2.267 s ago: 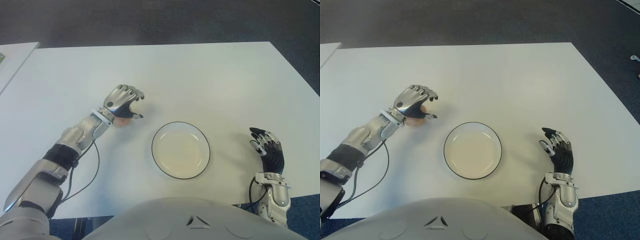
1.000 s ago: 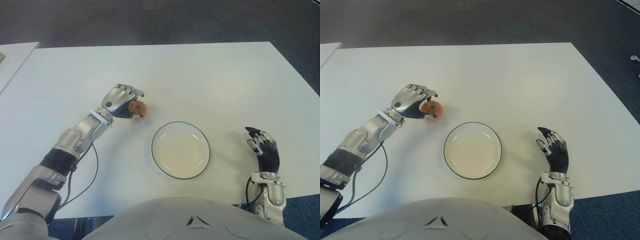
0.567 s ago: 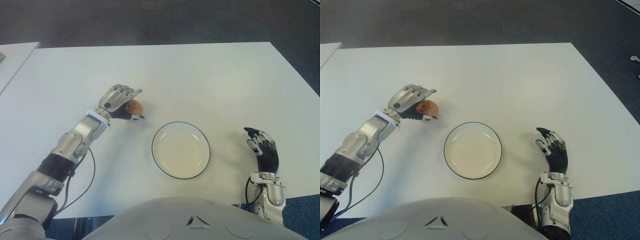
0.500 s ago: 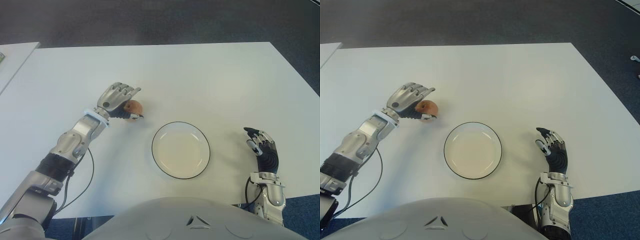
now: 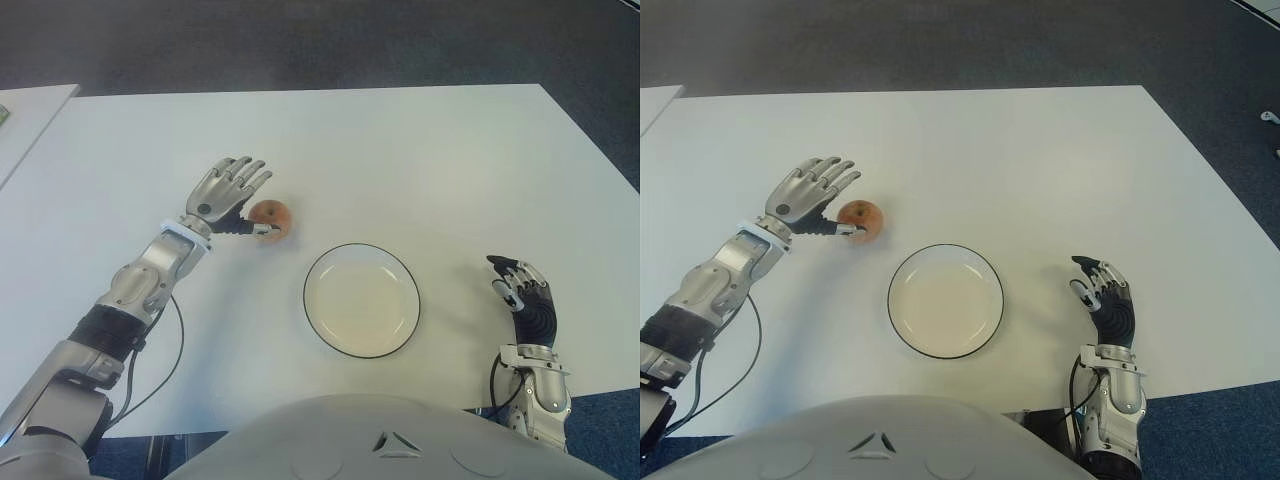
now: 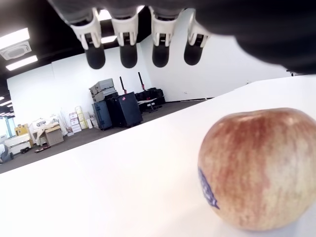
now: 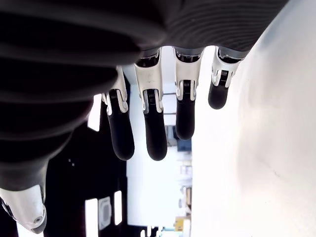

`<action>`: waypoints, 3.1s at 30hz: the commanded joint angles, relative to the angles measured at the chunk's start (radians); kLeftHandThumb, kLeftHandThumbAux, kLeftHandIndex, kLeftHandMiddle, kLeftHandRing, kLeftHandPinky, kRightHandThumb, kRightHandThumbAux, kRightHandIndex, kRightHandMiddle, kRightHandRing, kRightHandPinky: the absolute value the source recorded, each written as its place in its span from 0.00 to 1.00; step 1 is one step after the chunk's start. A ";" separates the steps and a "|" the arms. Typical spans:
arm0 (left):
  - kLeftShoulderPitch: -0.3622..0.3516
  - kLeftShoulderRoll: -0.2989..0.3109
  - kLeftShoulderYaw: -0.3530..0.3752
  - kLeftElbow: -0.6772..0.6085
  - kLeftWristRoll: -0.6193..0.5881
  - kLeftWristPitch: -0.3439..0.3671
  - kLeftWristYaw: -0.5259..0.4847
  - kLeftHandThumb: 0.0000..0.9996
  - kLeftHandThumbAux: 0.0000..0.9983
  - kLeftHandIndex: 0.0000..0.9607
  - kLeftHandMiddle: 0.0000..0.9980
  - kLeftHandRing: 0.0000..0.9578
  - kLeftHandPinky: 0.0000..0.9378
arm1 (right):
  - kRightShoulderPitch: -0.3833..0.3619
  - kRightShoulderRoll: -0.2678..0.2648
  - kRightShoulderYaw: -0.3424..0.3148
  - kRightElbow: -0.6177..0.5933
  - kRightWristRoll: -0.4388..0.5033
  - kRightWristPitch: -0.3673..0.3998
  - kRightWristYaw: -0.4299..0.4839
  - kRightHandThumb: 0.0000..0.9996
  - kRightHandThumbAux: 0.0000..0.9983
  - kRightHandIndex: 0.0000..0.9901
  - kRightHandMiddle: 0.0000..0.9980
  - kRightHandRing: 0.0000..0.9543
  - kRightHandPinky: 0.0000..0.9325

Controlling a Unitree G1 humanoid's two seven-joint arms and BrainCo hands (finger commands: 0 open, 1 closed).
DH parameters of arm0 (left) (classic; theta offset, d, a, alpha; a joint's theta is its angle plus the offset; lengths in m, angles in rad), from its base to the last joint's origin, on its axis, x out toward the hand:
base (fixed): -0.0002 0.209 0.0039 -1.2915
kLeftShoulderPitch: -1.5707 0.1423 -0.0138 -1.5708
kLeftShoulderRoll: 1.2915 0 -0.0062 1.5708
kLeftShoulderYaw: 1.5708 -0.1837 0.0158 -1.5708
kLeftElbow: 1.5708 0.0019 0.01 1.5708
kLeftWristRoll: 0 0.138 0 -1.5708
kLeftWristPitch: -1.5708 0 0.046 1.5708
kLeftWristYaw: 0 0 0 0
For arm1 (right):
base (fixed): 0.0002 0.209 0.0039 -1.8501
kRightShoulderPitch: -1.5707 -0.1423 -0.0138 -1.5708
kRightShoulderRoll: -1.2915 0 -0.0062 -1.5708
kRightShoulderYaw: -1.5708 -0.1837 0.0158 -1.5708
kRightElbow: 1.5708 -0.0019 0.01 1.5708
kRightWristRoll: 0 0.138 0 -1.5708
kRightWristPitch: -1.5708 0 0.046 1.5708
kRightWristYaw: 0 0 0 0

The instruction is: Put the apples into the plate.

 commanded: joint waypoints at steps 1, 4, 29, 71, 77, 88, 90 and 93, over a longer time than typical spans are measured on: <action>-0.003 -0.001 -0.013 0.034 0.009 -0.016 0.031 0.21 0.11 0.00 0.00 0.00 0.00 | 0.048 0.043 0.032 0.070 -0.018 0.066 -0.001 0.28 0.62 0.37 0.37 0.25 0.16; -0.006 0.000 -0.015 0.050 0.006 -0.024 0.044 0.22 0.11 0.00 0.00 0.00 0.00 | 0.049 0.043 0.032 0.071 -0.020 0.062 -0.001 0.27 0.62 0.36 0.36 0.25 0.15; -0.024 -0.030 -0.026 0.172 -0.028 -0.068 0.101 0.27 0.09 0.00 0.00 0.00 0.00 | 0.050 0.041 0.029 0.065 -0.008 0.071 0.015 0.27 0.61 0.37 0.36 0.25 0.15; -0.050 -0.098 -0.061 0.208 -0.102 -0.094 0.050 0.33 0.13 0.00 0.00 0.00 0.00 | 0.088 0.043 0.049 0.042 -0.030 0.079 0.000 0.26 0.58 0.34 0.38 0.26 0.14; -0.058 -0.105 -0.073 0.214 -0.098 -0.083 0.027 0.33 0.14 0.00 0.00 0.00 0.00 | 0.090 0.045 0.051 0.040 -0.026 0.073 -0.004 0.26 0.58 0.35 0.38 0.26 0.12; -0.073 -0.112 -0.086 0.237 -0.103 -0.077 -0.001 0.32 0.14 0.00 0.00 0.00 0.00 | 0.101 0.044 0.053 0.033 -0.022 0.074 -0.004 0.27 0.59 0.35 0.39 0.27 0.12; -0.076 -0.115 -0.088 0.244 -0.103 -0.079 0.002 0.32 0.14 0.00 0.00 0.00 0.00 | 0.101 0.044 0.052 0.034 -0.022 0.073 -0.004 0.27 0.59 0.36 0.39 0.27 0.13; -0.080 -0.121 -0.089 0.253 -0.107 -0.085 0.007 0.32 0.14 0.00 0.00 0.00 0.00 | 0.100 0.044 0.052 0.036 -0.022 0.074 -0.006 0.26 0.59 0.35 0.38 0.26 0.13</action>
